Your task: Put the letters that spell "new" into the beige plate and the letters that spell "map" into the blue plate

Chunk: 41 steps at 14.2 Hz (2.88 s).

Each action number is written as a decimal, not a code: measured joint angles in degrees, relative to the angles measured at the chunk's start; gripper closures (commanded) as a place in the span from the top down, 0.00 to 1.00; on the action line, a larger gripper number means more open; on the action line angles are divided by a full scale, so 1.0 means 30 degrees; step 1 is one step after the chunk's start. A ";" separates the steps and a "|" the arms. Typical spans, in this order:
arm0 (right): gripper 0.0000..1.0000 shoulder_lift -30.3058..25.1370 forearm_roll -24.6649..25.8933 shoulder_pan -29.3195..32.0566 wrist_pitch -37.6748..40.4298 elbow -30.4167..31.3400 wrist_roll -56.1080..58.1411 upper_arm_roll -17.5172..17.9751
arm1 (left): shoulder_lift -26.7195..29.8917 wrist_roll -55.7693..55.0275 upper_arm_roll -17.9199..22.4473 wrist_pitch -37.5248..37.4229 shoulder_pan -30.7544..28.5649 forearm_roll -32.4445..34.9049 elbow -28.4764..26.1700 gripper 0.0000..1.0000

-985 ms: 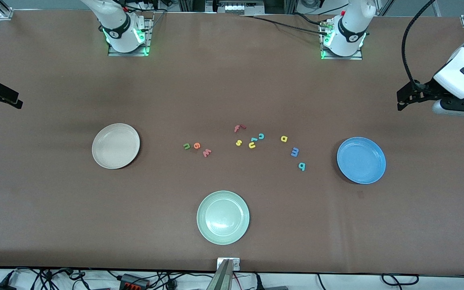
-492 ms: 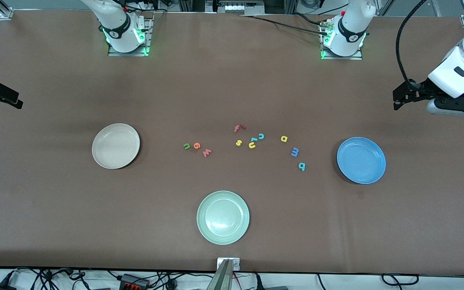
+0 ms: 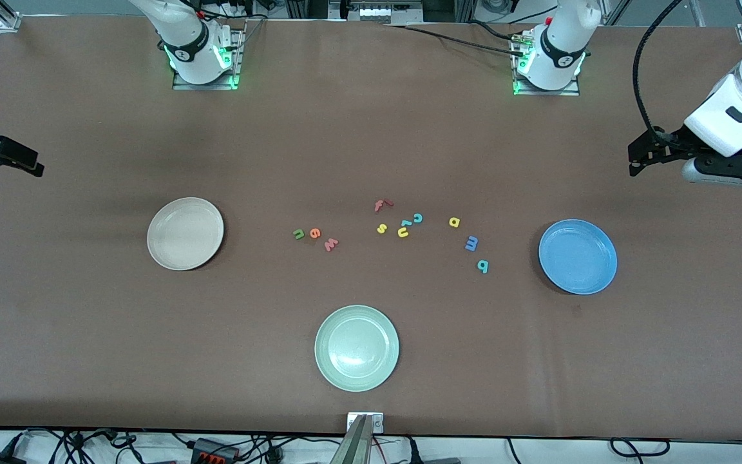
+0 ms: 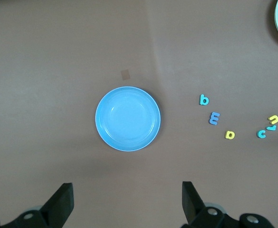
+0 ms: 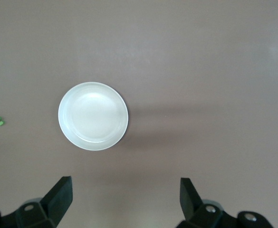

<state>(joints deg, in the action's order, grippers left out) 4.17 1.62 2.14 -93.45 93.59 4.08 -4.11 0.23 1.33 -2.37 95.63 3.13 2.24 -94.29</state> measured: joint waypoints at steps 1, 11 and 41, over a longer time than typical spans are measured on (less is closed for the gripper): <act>1.00 0.0420 -0.0005 -0.0165 -0.0029 0.0104 0.0014 0.0073 | 0.0004 0.0000 -0.0002 0.0000 0.0000 0.0000 0.0000 1.00; 1.00 0.4572 -0.0132 -0.6847 -0.5465 0.2541 -0.3091 0.0355 | 0.0006 0.0000 -0.0012 -0.0001 0.0000 0.0000 -0.0002 1.00; 0.66 1.1166 -0.1354 -1.1807 -1.3055 0.2603 -0.4892 0.0340 | -0.9199 -0.5344 -0.3309 1.0688 0.2273 -0.0022 -0.3475 1.00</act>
<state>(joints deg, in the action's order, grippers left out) 37.67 -2.44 -33.29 -132.61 101.40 -10.60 -3.09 -27.36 -14.70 -12.30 127.69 9.95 2.18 -104.72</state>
